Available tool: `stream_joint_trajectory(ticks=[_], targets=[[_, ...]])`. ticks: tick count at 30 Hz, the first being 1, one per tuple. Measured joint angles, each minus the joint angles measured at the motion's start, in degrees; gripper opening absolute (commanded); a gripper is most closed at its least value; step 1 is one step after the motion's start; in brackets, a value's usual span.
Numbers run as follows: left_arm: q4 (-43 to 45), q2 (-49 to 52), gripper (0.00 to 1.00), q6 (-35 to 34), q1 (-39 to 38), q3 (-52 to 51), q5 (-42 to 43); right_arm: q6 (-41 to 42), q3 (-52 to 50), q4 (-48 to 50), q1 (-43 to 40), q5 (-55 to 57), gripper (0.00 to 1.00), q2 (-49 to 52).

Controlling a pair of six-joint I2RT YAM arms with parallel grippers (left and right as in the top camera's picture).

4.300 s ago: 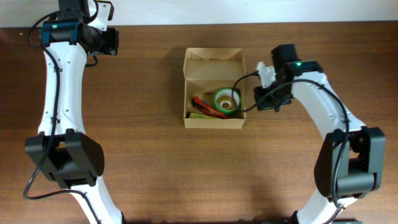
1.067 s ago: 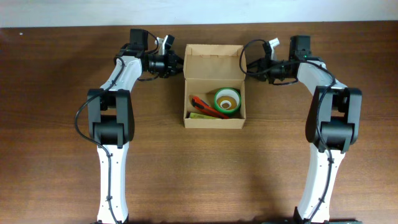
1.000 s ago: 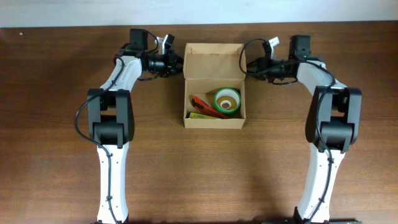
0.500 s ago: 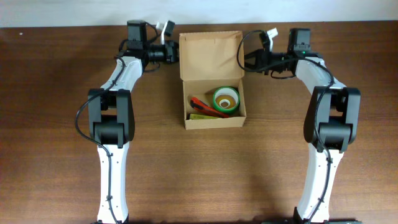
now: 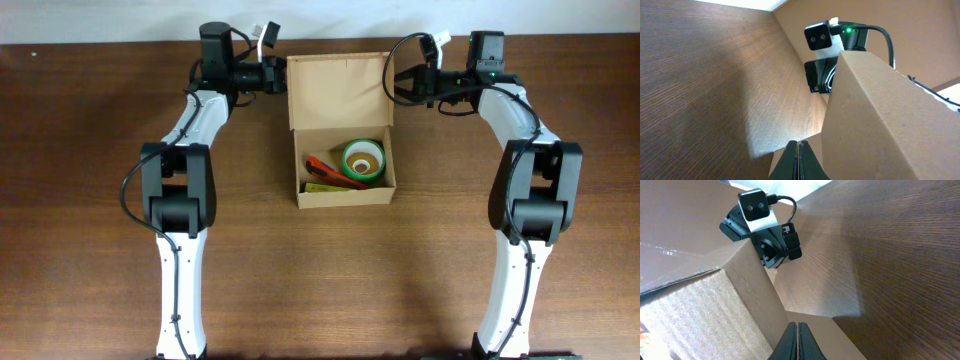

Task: Pack container
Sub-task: 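Bring both grippers to the lid's back edge on either side, then swing the lid forward with both grippers to close the box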

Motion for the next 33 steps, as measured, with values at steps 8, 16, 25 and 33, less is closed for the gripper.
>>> stream_joint_trajectory(ticks=[8, 16, 25, 33], targets=[[-0.1, -3.7, 0.02, 0.0, 0.2, 0.0, 1.3, 0.2, 0.0, -1.1, 0.0, 0.0, 0.04, -0.6], [-0.2, -7.2, 0.02, 0.1, 0.0, 0.0, 2.6, -1.4, 0.3, -6.8, 0.0, 1.9, 0.04, -5.4], [-10.5, -8.0, 0.02, 4.6, -0.9, 0.0, 2.0, -13.7, 0.9, -24.5, 0.2, 14.4, 0.04, -11.7], [-50.9, -14.4, 0.02, 31.2, -1.7, 0.1, -7.0, -19.7, 2.7, -31.6, 0.4, 17.9, 0.04, -12.7]])
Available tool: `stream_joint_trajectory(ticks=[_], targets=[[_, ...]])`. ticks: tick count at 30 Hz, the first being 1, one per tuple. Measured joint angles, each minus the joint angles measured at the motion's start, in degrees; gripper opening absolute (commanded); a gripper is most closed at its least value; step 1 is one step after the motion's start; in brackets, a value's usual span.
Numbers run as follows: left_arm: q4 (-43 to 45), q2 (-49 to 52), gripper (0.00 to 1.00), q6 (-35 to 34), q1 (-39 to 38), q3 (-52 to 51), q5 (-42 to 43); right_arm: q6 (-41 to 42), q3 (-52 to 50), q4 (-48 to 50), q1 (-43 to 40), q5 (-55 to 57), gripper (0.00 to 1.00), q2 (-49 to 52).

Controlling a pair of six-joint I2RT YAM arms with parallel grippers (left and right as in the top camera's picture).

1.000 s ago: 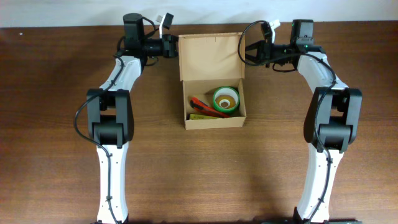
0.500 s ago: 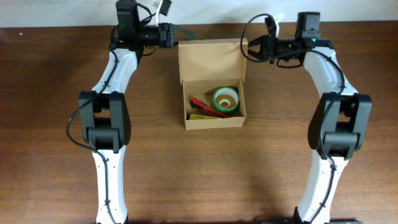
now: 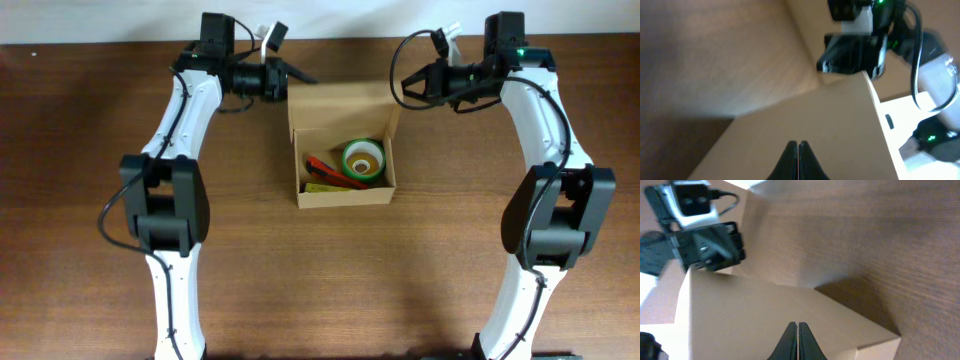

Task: Pack container
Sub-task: 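Swing the lid forward with both grippers to close the box, then press down on the closed lid with both grippers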

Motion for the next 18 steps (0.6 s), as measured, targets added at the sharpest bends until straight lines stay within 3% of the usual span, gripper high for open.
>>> stream_joint_trajectory(ticks=[7, 18], targets=[[-10.0, -5.2, 0.02, 14.8, -0.7, 0.0, -5.3, -4.2, 0.1, -5.4, 3.1, 6.1, 0.04, -0.7], [-18.7, -6.0, 0.02, 22.4, -5.6, 0.0, -12.3, -7.6, 0.2, -14.3, 7.2, 18.7, 0.04, -10.7]])
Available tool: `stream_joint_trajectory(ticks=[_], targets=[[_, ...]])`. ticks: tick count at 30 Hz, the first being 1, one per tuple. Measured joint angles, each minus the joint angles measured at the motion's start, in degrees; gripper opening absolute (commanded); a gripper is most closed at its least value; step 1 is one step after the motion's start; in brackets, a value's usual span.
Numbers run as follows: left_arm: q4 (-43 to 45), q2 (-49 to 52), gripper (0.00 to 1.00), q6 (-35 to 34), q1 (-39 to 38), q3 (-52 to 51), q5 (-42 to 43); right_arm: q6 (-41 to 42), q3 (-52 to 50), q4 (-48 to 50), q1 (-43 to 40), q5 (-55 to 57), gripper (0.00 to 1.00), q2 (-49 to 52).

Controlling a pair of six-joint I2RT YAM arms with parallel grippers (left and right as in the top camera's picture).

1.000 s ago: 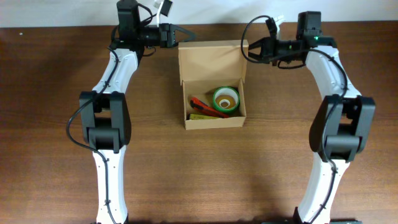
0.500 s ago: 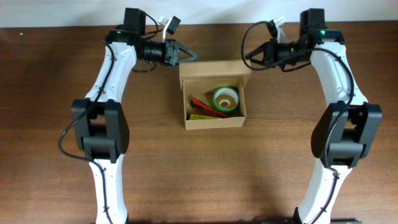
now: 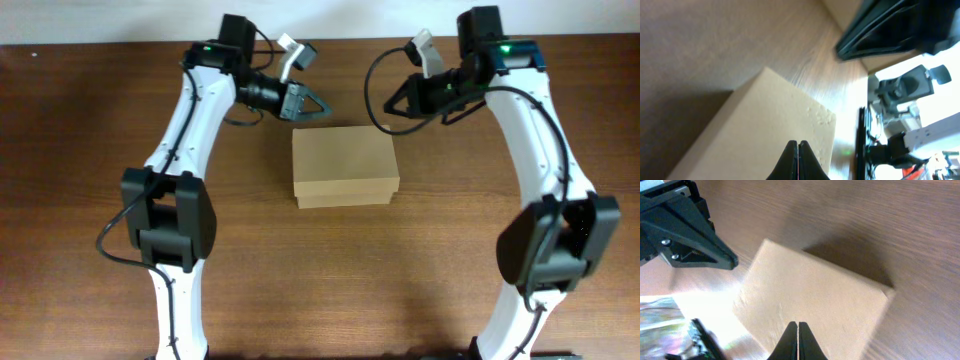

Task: Pack container
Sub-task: 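Press down on the closed lid with both grippers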

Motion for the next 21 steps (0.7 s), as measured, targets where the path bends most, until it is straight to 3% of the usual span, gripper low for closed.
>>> stream_joint_trajectory(ticks=[10, 21], targets=[[-3.5, -1.4, 0.02, 1.0, -3.0, 0.0, -15.8, -2.8, 0.1, -7.8, 5.2, 17.4, 0.04, -7.1], [-3.5, -13.6, 0.02, -0.7, -6.9, -1.9, -36.9, -1.1, -0.5, -12.7, 8.9, 29.5, 0.04, -9.2]])
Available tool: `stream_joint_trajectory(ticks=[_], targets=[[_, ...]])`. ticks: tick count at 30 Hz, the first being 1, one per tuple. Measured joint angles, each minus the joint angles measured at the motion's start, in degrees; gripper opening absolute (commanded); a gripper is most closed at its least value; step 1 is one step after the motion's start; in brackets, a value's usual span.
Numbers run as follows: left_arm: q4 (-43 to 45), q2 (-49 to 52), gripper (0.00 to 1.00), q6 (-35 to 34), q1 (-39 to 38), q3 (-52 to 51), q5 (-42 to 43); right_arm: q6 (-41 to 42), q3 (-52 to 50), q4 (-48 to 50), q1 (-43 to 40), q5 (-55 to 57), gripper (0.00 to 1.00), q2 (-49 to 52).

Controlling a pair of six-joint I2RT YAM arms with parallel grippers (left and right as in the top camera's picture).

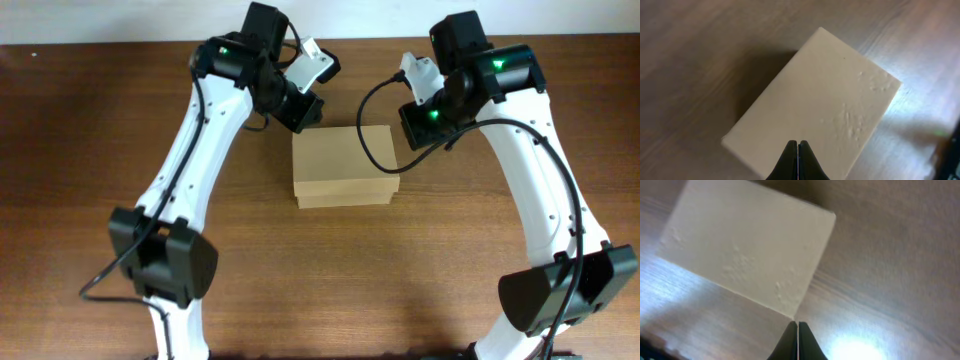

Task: Pack container
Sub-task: 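Press down on the closed lid with both grippers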

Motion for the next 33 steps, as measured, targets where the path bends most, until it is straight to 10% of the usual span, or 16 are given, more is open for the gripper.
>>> stream_joint_trajectory(ticks=[12, 33], targets=[[11.5, -11.6, 0.02, -2.2, 0.2, -26.5, -9.2, 0.7, -10.6, 2.3, 0.0, 1.7, 0.04, -0.1], [13.1, -12.0, 0.02, -3.3, -3.2, -30.2, -10.6, 0.6, -16.3, 9.7, 3.0, 1.2, 0.04, -0.1]])
